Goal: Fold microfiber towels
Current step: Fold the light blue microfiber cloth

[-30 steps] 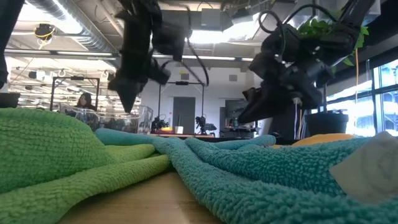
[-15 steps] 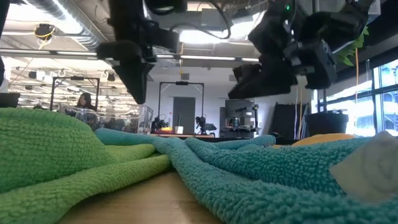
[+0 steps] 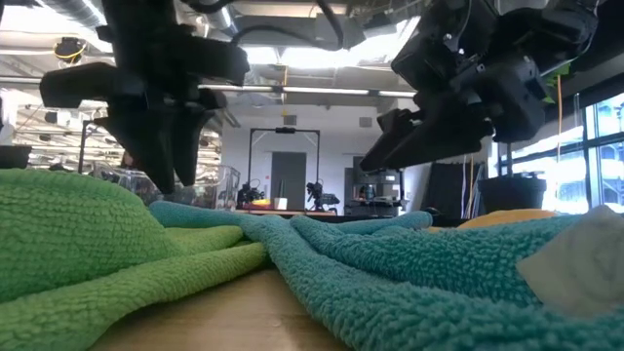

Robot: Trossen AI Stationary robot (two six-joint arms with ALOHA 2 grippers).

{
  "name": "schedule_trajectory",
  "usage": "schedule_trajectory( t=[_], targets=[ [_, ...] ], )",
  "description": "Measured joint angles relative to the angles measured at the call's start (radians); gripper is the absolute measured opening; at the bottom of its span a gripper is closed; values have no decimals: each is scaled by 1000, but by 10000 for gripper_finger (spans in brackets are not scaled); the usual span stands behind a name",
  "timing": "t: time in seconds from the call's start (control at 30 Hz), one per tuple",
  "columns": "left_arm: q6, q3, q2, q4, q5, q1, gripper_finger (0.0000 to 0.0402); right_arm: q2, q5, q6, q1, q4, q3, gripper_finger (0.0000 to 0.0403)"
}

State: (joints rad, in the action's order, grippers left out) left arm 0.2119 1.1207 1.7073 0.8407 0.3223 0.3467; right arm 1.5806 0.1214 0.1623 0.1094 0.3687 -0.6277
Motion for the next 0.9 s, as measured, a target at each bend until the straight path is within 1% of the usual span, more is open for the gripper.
schedule_trajectory(
  t=[0.1, 0.23, 0.43, 0.63, 0.77, 0.83, 0.9],
  targets=[
    [23, -9, 0, -3, 11, 6, 191, 0, -20, -11, 1, 0, 0, 277],
    [69, -67, 0, -28, 7, -6, 199, 5, -27, -5, 0, 5, 0, 279],
    [104, -155, 0, -127, 1, -7, 197, 10, -27, -9, 0, 12, 0, 280],
    [128, -156, 0, -137, 5, -5, 197, 18, -31, -25, 0, 18, 0, 280],
    [127, -156, 0, -137, 8, -2, 196, 18, -95, -27, 0, 17, 0, 280],
    [127, -156, 0, -137, 8, -2, 190, 18, -102, -27, 0, 17, 0, 280],
    [127, -156, 0, -137, 9, 2, 176, 18, -102, -27, 0, 18, 0, 280]
  ],
)
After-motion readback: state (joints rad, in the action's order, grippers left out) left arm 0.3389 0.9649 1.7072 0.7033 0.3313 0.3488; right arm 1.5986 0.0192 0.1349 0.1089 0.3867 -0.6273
